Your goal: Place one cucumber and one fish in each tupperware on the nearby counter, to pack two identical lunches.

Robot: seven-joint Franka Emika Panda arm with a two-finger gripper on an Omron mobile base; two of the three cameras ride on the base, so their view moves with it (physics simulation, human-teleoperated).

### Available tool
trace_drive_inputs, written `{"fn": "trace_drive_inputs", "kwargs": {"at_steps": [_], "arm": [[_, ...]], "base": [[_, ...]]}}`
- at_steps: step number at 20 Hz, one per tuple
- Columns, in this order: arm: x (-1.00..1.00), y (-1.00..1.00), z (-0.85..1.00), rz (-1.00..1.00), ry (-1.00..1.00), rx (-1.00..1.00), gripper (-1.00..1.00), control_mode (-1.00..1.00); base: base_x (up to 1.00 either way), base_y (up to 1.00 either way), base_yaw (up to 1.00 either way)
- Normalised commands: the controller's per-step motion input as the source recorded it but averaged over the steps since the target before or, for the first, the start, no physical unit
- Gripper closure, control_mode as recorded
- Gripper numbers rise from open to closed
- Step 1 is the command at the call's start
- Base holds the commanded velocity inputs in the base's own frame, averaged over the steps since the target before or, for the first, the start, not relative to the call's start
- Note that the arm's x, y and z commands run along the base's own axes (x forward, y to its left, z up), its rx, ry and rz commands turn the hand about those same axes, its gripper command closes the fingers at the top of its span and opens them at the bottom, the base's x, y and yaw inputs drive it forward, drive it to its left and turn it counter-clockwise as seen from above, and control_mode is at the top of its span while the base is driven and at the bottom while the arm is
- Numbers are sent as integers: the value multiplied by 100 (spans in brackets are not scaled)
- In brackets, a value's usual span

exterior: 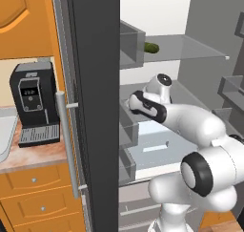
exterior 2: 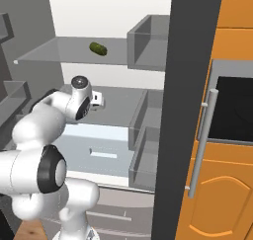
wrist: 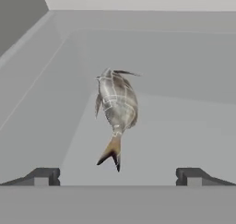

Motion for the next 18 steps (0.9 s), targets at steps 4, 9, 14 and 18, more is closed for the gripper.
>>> {"fn": "trace_drive_inputs", "kwargs": {"at_steps": [4,9,14,18], "arm": [[44,14,-25,0,0,0,-100,-100],[47,6,-27,0,0,0,-100,-100],[52,1,-22,0,2,0,-100,-100],[46,11,-26,0,2,0,-100,-100]], "base": [[0,0,0],[0,0,0],[0,0,0],[0,0,0]]}}
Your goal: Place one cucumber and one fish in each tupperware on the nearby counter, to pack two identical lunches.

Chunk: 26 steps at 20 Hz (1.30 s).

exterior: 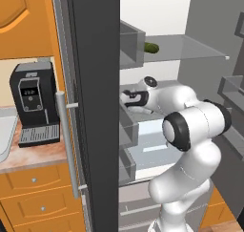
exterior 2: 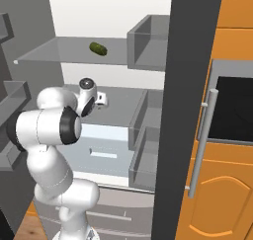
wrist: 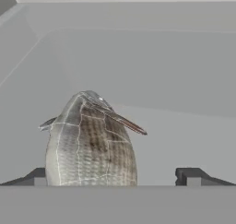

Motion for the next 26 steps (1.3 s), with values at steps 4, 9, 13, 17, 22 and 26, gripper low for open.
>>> {"fn": "trace_drive_inputs", "kwargs": {"at_steps": [4,9,13,17,22,26], "arm": [[11,24,-51,-2,4,-5,100,-100],[3,10,-21,-2,1,-1,100,-100],[-29,-16,0,-1,-3,0,100,-100],[-100,-90,2,0,-11,0,100,-100],[-100,-82,20,0,-5,0,100,-100],[-100,-53,56,2,0,0,100,-100]], "base": [[0,0,0],[0,0,0],[0,0,0],[0,0,0],[0,0,0],[0,0,0]]}}
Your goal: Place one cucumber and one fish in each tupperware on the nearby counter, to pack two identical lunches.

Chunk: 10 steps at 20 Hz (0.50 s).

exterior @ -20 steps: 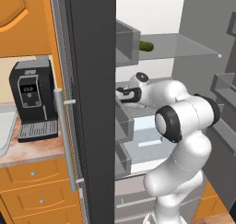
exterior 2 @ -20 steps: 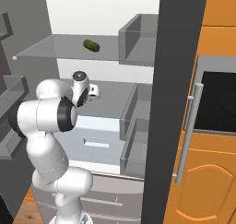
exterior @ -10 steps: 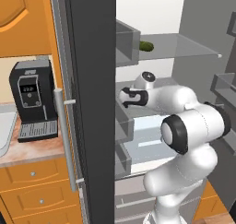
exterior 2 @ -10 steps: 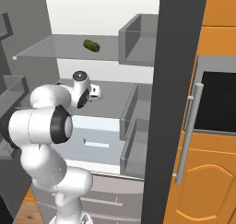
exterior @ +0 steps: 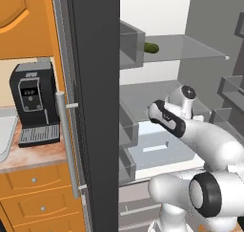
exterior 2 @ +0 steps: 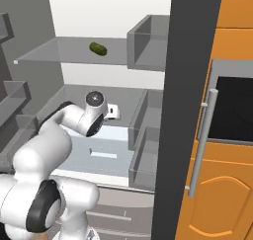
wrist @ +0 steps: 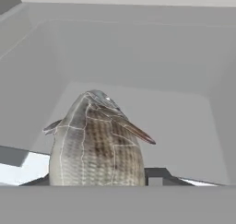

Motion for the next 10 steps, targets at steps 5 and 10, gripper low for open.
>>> {"fn": "trace_drive_inputs", "kwargs": {"at_steps": [5,10], "arm": [[-100,-13,87,4,4,-3,100,-100],[-100,0,85,3,7,-4,100,-100]], "base": [[0,0,0],[0,0,0]]}}
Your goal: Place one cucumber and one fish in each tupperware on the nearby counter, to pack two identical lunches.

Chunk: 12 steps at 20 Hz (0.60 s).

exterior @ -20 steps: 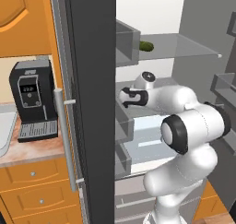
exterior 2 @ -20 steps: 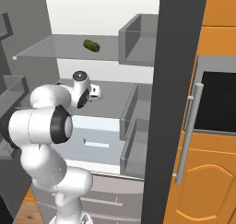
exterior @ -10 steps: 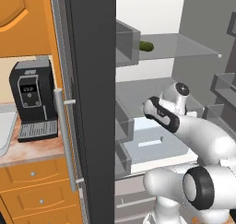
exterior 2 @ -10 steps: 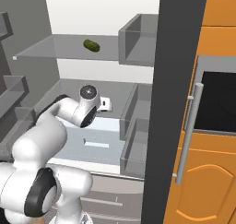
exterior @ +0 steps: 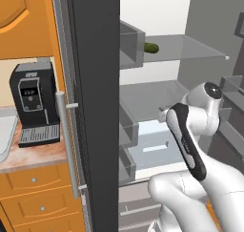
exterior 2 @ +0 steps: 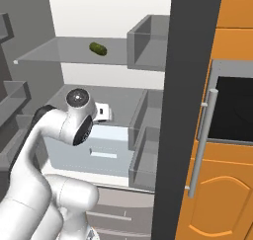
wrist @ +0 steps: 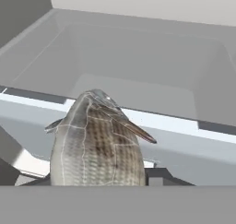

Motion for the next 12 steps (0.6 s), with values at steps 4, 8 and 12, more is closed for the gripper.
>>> {"fn": "trace_drive_inputs", "kwargs": {"at_steps": [4,8,12], "arm": [[-100,0,79,2,3,-3,100,-100],[-92,0,74,1,1,-8,100,-100],[-90,-1,58,0,0,-11,100,-100]], "base": [[0,0,0],[0,0,0],[0,0,0]]}}
